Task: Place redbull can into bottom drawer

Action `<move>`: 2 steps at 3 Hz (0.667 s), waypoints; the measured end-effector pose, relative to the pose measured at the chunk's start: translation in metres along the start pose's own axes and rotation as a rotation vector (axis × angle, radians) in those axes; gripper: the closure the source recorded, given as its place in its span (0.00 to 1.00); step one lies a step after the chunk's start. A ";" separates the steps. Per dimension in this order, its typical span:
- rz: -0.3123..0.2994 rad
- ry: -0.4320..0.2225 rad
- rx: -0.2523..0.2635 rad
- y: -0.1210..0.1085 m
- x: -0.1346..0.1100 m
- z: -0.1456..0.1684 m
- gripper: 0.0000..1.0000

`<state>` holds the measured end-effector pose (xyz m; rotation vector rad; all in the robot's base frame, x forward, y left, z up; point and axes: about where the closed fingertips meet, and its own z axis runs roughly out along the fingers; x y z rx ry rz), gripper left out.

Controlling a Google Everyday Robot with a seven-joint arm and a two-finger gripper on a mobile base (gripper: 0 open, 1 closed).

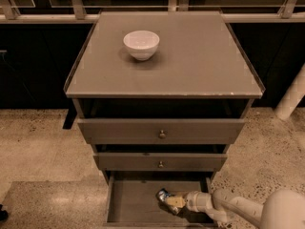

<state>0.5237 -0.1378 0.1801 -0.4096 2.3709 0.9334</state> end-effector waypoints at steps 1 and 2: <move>0.000 0.000 0.000 0.000 0.000 0.000 0.00; 0.000 0.000 0.000 0.000 0.000 0.000 0.00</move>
Offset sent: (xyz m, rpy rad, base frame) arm 0.0000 0.0000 0.0000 0.0000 0.0000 0.0000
